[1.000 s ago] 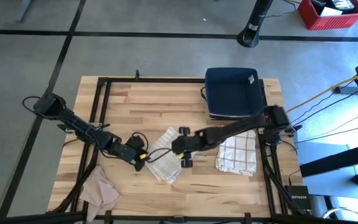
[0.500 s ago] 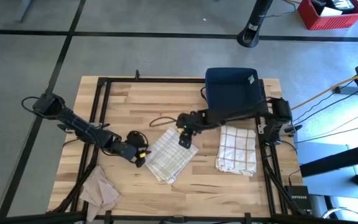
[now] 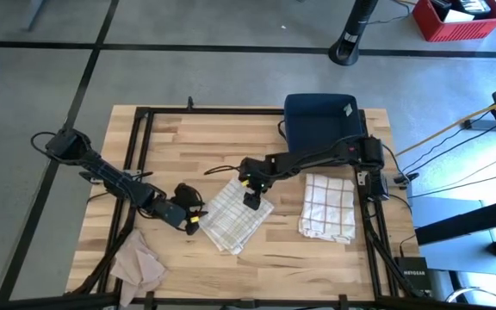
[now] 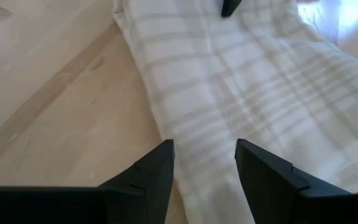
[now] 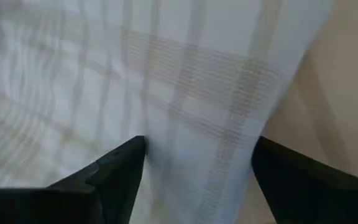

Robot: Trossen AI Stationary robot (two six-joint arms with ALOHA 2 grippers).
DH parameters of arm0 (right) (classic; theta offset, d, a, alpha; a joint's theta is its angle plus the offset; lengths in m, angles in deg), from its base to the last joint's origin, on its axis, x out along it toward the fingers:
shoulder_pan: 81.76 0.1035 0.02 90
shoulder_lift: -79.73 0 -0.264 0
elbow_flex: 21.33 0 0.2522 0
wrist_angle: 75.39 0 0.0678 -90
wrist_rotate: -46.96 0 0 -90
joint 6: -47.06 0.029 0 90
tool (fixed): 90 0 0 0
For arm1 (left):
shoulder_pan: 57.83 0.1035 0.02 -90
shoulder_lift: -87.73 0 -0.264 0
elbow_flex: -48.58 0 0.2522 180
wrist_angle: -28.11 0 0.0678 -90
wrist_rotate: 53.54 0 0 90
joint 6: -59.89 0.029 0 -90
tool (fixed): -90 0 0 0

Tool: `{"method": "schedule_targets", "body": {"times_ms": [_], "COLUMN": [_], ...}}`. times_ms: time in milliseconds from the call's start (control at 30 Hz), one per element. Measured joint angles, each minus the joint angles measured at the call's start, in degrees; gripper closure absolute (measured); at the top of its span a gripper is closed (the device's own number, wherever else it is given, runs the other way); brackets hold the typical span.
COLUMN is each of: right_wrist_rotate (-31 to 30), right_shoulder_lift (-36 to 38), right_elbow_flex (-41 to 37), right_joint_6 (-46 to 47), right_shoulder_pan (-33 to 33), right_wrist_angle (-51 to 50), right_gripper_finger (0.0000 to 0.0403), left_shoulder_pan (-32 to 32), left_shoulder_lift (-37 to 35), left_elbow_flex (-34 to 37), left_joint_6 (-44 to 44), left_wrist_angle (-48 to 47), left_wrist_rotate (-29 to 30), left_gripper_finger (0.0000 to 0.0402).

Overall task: Fold towel
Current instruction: Stack the white plaid towel on the white patterned towel

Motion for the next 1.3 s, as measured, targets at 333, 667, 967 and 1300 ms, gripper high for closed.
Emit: {"method": "schedule_targets", "body": {"times_ms": [333,667,967,1300], "right_wrist_rotate": [0.2,1.1,-1.9,-4.8], "right_shoulder_lift": [-2.3,-1.4,7.5,16.2], "right_elbow_flex": [0.1,2.3,9.1,12.7], "right_joint_6": [-1.5,-4.9,-8.8,1.5], "right_shoulder_pan": [0.7,5.2,14.8,24.5], "right_wrist_angle": [3.3,-1.0,-21.6,-45.5], "right_gripper_finger": [0.0226,0.0371,0.0375,0.0375], "left_shoulder_pan": [0.0,0.0,0.0,0.0], "left_shoulder_lift": [0.0,0.0,0.0,0.0], "left_elbow_flex": [0.0,0.0,0.0,0.0], "left_joint_6": [0.0,0.3,0.0,-1.2], "left_wrist_angle": [0.0,0.0,0.0,0.0], "left_wrist_rotate": [1.9,3.0,3.0,2.9], "left_gripper_finger": [0.0237,0.0237,0.0237,0.0237]}}
